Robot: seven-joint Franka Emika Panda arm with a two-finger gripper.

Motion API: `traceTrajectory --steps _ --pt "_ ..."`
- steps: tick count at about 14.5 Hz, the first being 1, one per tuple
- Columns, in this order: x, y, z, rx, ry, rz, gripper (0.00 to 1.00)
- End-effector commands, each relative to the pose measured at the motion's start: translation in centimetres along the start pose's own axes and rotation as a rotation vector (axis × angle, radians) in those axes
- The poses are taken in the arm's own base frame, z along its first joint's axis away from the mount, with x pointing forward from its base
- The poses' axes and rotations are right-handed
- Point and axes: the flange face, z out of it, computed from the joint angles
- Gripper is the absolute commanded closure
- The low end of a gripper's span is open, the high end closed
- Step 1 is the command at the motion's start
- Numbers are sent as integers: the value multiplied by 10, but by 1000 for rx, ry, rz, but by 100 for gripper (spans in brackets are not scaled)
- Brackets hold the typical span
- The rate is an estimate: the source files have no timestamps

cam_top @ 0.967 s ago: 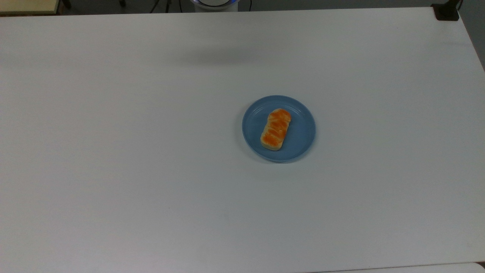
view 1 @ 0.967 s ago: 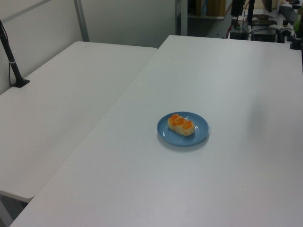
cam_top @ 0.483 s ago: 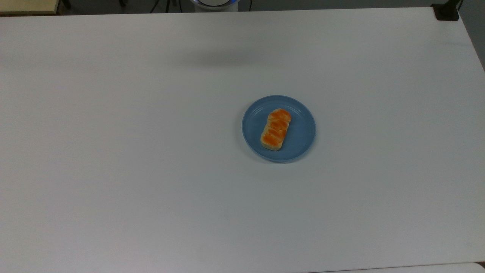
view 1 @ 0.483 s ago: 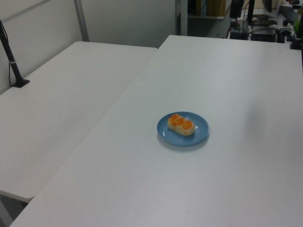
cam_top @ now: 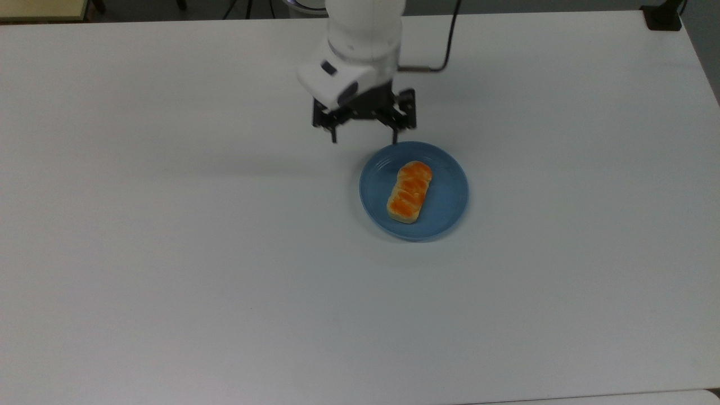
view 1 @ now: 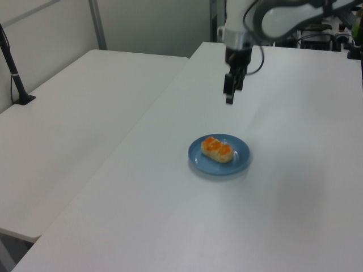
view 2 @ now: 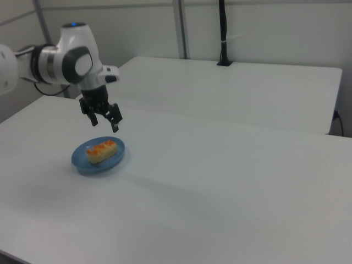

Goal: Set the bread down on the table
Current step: 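Move the open gripper over the bread roll on the blue plate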

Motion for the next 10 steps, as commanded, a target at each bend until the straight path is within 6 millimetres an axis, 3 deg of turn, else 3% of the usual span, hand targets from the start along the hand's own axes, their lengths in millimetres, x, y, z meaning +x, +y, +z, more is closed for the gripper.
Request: traceTrajectory --steps 1,5,7,8,10 --pt "4 -27 31 84 27 104 0" --pt "3 -52 73 108 15 177 0" --pt "4 -60 86 111 17 202 0" --pt "1 -72 91 114 12 186 0" --pt "-2 -76 93 84 15 172 0"
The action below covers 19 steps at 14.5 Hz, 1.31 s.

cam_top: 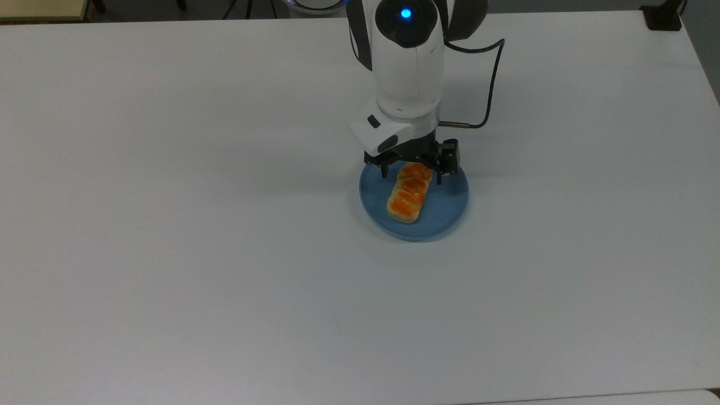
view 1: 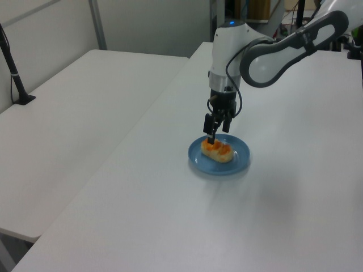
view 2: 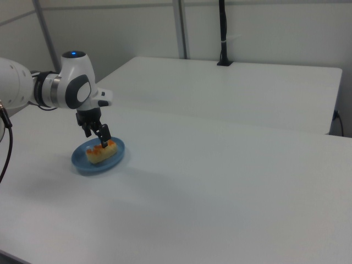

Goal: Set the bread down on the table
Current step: 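Lower the gripper and close it around the glazed bread roll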

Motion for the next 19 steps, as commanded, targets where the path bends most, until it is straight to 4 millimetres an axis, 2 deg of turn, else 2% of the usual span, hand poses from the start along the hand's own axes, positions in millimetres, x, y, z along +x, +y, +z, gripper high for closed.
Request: traceTrajectory --steps 1,5,7,9,10,12,13,16,19 --pt "-12 -9 10 -31 12 18 0" --pt "-18 -9 28 -72 3 15 0" --pt "-18 -9 30 -75 -1 15 0" --pt "-20 -11 45 -111 1 -2 0" --pt "-20 -12 52 -131 16 6 7" --pt "-18 -16 58 -134 62 52 43" --pt "-17 -18 56 -133 67 57 51" --pt "-15 -18 48 -126 77 56 66" --pt "-8 -12 13 -117 109 53 66"
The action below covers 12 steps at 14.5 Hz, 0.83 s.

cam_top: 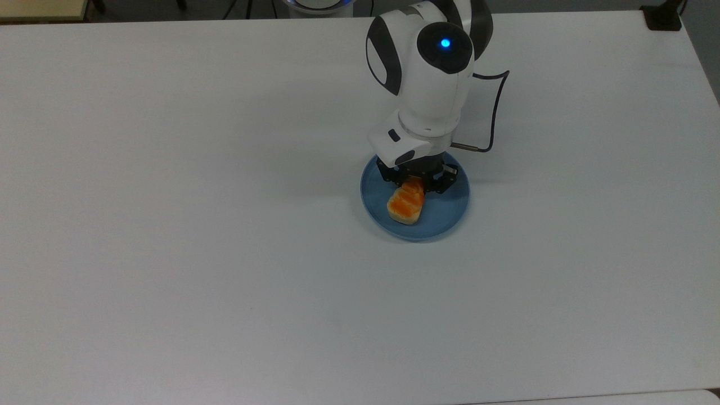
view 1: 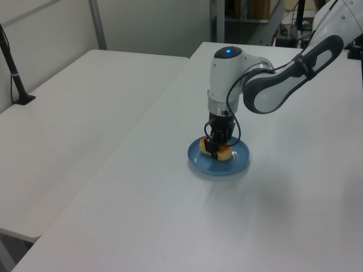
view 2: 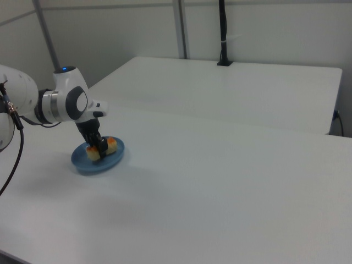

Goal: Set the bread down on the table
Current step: 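Lift the bread roll off the plate and carry it away from the plate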

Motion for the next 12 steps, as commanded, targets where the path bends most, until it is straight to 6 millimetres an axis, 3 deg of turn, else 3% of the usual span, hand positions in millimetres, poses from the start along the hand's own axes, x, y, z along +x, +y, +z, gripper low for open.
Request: traceTrajectory --steps 1,3,5,8,12 --pt "9 20 -47 -6 41 -7 66" --pt "25 65 -75 -26 13 -55 66" --pt "44 124 -93 -25 -16 -151 66" --pt "75 223 -99 -31 -17 -233 66" --pt "84 304 -87 -51 -68 -333 64"
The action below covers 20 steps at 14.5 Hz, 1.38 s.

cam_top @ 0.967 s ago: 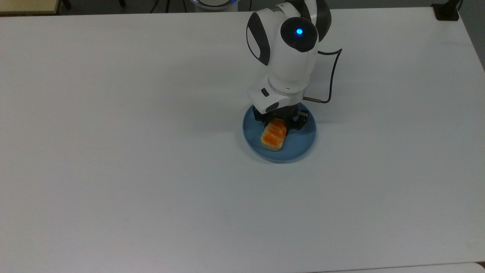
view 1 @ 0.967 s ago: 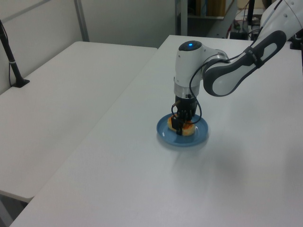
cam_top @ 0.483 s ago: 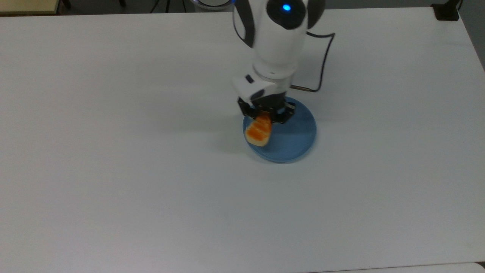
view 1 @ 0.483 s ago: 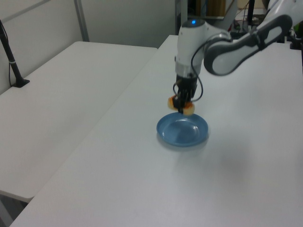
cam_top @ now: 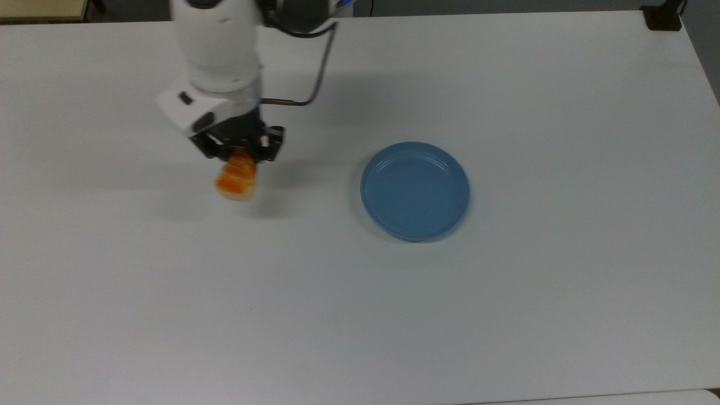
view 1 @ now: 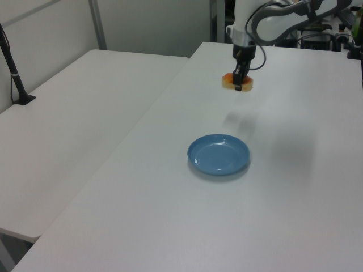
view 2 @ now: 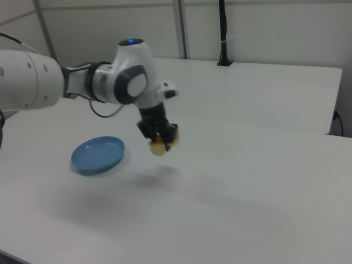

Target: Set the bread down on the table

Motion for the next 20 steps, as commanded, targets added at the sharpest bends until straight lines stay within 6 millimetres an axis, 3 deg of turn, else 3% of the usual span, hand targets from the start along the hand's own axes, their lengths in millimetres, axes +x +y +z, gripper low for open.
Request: traceTrajectory --steps 1,4,8,10,11,12,14,17,19,20 --pt "-14 41 20 16 -67 -89 64" --pt "-16 50 66 28 -122 -100 64" --pt "-15 58 93 17 -118 -94 61" --pt "-13 58 100 11 -109 -99 51" --pt "-13 58 102 3 -110 -105 33" --pt "-14 62 102 -8 -113 -106 0" --pt "-14 63 101 -19 -115 -111 0" --pt "-16 65 81 -23 -124 -87 0" --pt "-22 66 52 -33 -146 -32 0" --pt "-25 68 24 -44 -147 1 0"
